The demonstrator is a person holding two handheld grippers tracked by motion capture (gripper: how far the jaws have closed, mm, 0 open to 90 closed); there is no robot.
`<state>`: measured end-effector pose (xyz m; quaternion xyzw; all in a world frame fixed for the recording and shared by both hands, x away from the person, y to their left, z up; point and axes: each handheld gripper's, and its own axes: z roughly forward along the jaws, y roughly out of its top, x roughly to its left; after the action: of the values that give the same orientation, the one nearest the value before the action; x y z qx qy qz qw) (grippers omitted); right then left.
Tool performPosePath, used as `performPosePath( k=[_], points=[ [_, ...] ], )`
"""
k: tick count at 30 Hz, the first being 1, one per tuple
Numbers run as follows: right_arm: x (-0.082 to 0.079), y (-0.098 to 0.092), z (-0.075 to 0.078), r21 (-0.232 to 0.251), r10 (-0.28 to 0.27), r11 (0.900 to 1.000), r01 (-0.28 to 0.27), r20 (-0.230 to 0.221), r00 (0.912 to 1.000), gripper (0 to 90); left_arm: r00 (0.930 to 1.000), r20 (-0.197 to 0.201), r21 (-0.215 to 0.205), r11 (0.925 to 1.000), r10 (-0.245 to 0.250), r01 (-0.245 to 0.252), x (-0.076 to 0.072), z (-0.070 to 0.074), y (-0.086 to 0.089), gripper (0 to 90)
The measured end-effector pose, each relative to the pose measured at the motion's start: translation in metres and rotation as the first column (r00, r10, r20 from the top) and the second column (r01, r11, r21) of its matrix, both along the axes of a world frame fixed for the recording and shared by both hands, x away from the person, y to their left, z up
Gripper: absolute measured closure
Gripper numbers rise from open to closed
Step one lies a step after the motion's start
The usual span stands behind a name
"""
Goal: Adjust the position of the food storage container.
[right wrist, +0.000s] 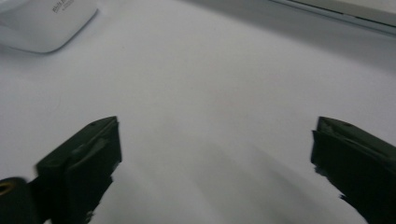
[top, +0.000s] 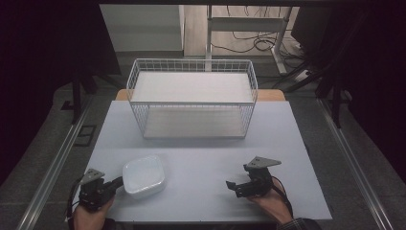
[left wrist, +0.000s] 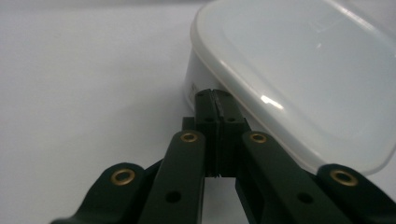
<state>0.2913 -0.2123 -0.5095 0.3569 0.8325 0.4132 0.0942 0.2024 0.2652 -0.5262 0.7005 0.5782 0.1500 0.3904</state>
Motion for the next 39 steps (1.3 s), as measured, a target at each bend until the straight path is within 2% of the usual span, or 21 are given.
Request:
performPosePath(
  k=[1, 2, 3, 4, 5, 6, 7, 8, 10, 13, 17, 20, 24, 25, 27, 29, 33, 35, 39],
  points=[
    [0.001, 0.002, 0.001, -0.001, 0.0, 1.0, 0.0, 0.0, 1.0, 11.4, 1.0, -0.001, -0.001, 1.0, -0.006, 0.006, 0.001, 0.0, -0.002, 90.0],
    [0.002, 0.005, 0.002, 0.0, 0.002, 1.0, -0.002, -0.002, 1.0, 18.8, 0.9999, 0.001, -0.004, 0.9999, -0.011, 0.011, 0.003, 0.0, -0.003, 90.0],
    [0.002, 0.005, 0.002, 0.0, 0.002, 1.0, -0.002, -0.002, 1.0, 18.8, 0.9999, 0.001, -0.004, 0.9999, -0.011, 0.011, 0.003, 0.0, -0.003, 90.0],
    [0.005, 0.011, 0.005, 0.004, 0.024, 1.0, -0.024, -0.018, 0.9996, 33.2, 0.9997, 0.001, -0.006, 0.9997, -0.022, 0.022, 0.005, 0.0, -0.007, 90.0],
    [0.005, 0.011, 0.005, 0.004, 0.024, 1.0, -0.024, -0.018, 0.9996, 33.2, 0.9997, 0.001, -0.006, 0.9997, -0.022, 0.022, 0.005, 0.0, -0.007, 90.0],
    [0.008, 0.018, 0.005, 0.007, 0.051, 0.999, -0.051, -0.046, 0.9976, 45.9, 0.9994, 0.002, -0.009, 0.9993, -0.036, 0.036, 0.008, 0.0, -0.011, 90.0],
    [0.008, 0.018, 0.005, 0.007, 0.051, 0.999, -0.051, -0.046, 0.9976, 45.9, 0.9994, 0.002, -0.009, 0.9993, -0.036, 0.036, 0.008, 0.0, -0.011, 90.0],
    [0.011, 0.026, 0.003, 0.016, 0.084, 0.996, -0.083, -0.087, 0.9927, 55.2, 0.9986, 0.001, -0.011, 0.9985, -0.053, 0.053, 0.012, 0.0, -0.017, 90.0],
    [0.012, 0.034, 0.001, 0.011, 0.115, 0.993, -0.114, -0.104, 0.9879, 62.9, 0.9973, -0.002, -0.01, 0.9972, -0.074, 0.074, 0.016, -0.001, -0.022, 90.0],
    [0.012, 0.051, -0.001, -0.043, 0.185, 0.981, -0.188, -0.078, 0.9797, 74.2, 0.9948, -0.005, -0.003, 0.9948, -0.102, 0.102, 0.021, -0.001, -0.032, 90.0],
    [0.016, 0.073, 0.0, -0.078, 0.227, 0.97, -0.231, -0.048, 0.9726, 85.6, 0.9911, -0.002, -0.009, 0.9911, -0.133, 0.133, 0.029, -0.001, -0.043, 90.0],
    [0.021, 0.085, -0.001, -0.086, 0.239, 0.966, -0.242, -0.04, 0.9702, 88.9, 0.9879, 0.001, -0.015, 0.9878, -0.155, 0.155, 0.035, -0.002, -0.05, 90.0],
    [0.024, 0.093, -0.004, -0.071, 0.24, 0.967, -0.243, -0.04, 0.9698, 88.9, 0.9808, 0.0, -0.026, 0.9805, -0.195, 0.195, 0.044, -0.001, -0.063, 90.0],
    [0.024, 0.093, -0.004, -0.071, 0.236, 0.969, -0.238, -0.045, 0.9708, 89.0, 0.9808, 0.0, -0.026, 0.9805, -0.195, 0.195, 0.044, -0.001, -0.063, 90.0],
    [0.023, 0.093, -0.005, -0.073, 0.23, 0.97, -0.233, -0.049, 0.9721, 88.9, 0.9721, 0.0, -0.032, 0.9717, -0.234, 0.234, 0.05, 0.0, -0.076, 90.0],
    [0.023, 0.09, -0.003, -0.066, 0.224, 0.972, -0.227, -0.044, 0.9735, 88.8, 0.9645, 0.003, -0.026, 0.9642, -0.264, 0.264, 0.055, 0.002, -0.086, 90.0],
    [0.022, 0.084, -0.001, -0.092, 0.2, 0.975, -0.202, -0.033, 0.9792, 88.8, 0.96, 0.002, -0.004, 0.96, -0.28, 0.28, 0.062, 0.004, -0.098, 90.0],
    [0.025, 0.073, 0.0, -0.074, 0.174, 0.981, -0.177, -0.045, 0.9838, 88.8, 0.9537, -0.006, -0.017, 0.9536, -0.301, 0.3, 0.069, 0.005, -0.107, 90.0],
    [0.026, 0.058, 0.003, -0.08, 0.139, 0.987, -0.143, -0.047, 0.9891, 88.9, 0.9435, -0.012, 0.004, 0.9436, -0.331, 0.331, 0.075, 0.007, -0.122, 90.0]
  ],
)
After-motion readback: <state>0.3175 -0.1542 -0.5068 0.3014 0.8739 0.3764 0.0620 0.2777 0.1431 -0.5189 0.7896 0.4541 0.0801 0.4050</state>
